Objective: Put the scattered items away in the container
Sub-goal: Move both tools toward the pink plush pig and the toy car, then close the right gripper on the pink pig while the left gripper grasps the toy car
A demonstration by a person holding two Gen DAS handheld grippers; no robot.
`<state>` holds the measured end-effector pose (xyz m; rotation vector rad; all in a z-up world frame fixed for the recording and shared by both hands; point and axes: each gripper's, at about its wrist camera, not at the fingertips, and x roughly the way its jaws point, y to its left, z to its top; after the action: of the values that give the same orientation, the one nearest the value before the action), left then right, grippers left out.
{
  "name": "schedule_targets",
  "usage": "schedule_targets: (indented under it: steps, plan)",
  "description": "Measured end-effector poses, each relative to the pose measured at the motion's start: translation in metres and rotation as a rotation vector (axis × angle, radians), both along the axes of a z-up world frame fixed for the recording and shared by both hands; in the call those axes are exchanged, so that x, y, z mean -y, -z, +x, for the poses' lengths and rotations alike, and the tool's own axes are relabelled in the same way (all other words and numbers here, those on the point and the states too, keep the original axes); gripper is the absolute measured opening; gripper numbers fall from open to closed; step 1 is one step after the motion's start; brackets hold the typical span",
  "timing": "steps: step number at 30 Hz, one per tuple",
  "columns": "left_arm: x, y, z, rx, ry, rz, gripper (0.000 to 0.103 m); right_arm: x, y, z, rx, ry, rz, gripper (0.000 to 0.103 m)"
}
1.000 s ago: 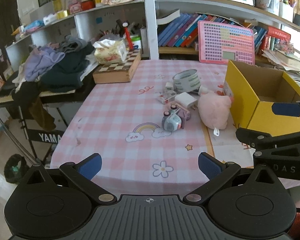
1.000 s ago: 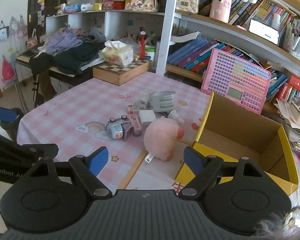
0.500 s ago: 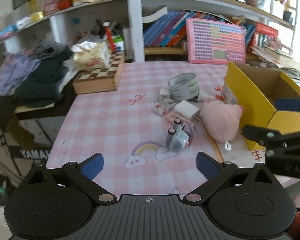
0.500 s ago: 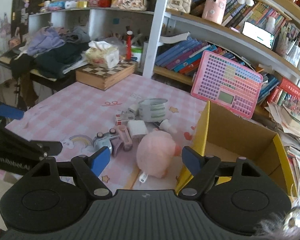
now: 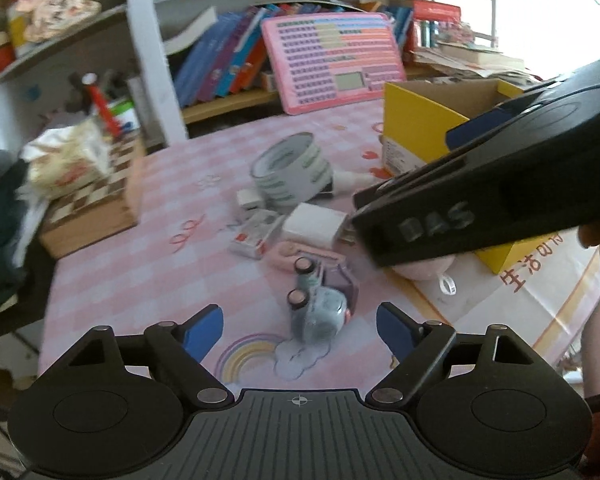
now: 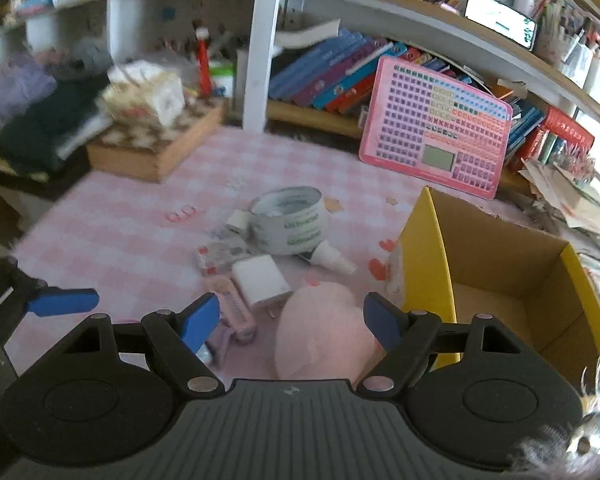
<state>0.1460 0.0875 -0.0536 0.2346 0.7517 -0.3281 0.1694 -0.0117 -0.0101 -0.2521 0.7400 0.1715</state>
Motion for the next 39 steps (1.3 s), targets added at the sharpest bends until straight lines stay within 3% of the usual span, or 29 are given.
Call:
schedule_targets:
  steps: [14,20,26,28,31,35,39]
  plan:
    - [0.013,0.028,0.035,-0.071,0.131,0.010,0.079,-0.011,0.027,0.038,-0.089,0.065,-0.180,0.084]
    - [0.009,0.030,0.038,-0.076,0.134,-0.023,0.065,-0.011,0.040,0.046,-0.141,0.075,-0.200,0.084]
    - [0.007,0.033,0.041,-0.075,0.159,-0.031,0.043,-0.014,0.051,0.049,-0.154,0.081,-0.255,0.086]
    - [0.006,0.033,0.042,-0.078,0.167,-0.034,0.042,-0.015,0.053,0.051,-0.155,0.077,-0.261,0.083]
    - [0.001,0.033,0.044,-0.086,0.164,-0.053,0.042,-0.015,0.053,0.051,-0.146,0.056,-0.274,0.068]
    - [-0.010,0.025,0.044,-0.097,0.145,-0.098,0.042,-0.004,0.039,0.049,-0.129,0.072,-0.150,0.046]
    - [-0.029,0.015,0.045,-0.126,0.089,-0.184,0.042,0.003,0.030,0.047,-0.153,0.090,-0.061,0.043]
